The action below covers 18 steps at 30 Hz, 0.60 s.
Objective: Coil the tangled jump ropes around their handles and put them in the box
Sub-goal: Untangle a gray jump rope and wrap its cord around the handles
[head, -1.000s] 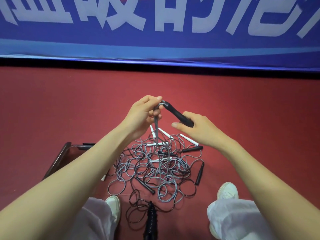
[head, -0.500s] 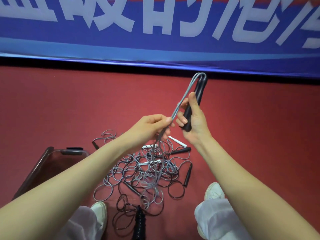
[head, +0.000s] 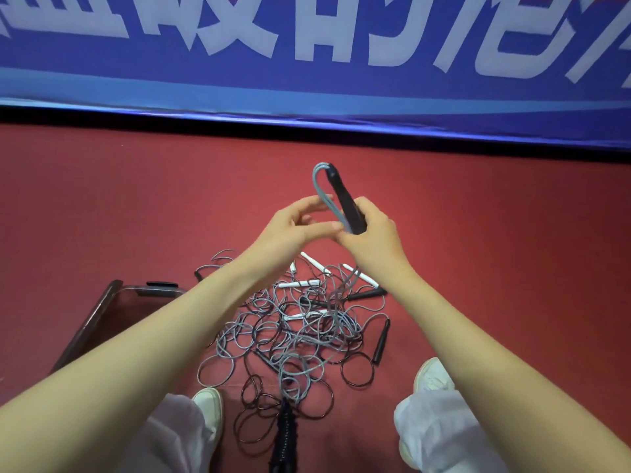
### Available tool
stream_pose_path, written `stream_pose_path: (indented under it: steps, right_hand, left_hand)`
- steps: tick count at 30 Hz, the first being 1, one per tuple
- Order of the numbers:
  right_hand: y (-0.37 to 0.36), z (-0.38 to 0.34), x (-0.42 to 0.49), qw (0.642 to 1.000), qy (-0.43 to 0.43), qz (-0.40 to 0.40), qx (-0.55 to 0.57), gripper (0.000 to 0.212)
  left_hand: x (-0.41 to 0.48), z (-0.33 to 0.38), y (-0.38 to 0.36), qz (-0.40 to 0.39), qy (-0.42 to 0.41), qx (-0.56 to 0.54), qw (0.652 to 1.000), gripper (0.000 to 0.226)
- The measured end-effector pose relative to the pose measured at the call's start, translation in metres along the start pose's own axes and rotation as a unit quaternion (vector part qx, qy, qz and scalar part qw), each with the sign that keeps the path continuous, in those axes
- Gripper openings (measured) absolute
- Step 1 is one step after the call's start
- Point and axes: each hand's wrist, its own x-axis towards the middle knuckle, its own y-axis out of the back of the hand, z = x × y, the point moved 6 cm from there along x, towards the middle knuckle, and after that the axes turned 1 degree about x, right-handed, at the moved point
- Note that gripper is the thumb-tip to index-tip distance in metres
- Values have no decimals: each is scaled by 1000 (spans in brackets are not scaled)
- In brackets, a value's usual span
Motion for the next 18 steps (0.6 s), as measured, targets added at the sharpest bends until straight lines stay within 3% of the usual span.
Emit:
stream_pose_path:
  steps: [3,6,8,12,18]
  right_hand:
    - [2,-4,-3,994,-6,7,-111,34]
    - [-1,-6,-6,985,5,-2,-172,36]
    - [-7,-6,-8,982,16,-10,-188,36]
    - [-19,0,-13,998,-13,-48,-47,29]
    - [-21,-3,-17,998,-8,-59,36,38]
  left_hand:
    - [-1,6,0,28,-31,-9,999,20]
    - [1,0,-4,20,-6,-74,997,28]
    - [1,-3,-6,25,17,-125,992,16]
    - [0,-6,-9,31,27,-150,988,16]
    - [3,-6,5,85,12,-141,986,17]
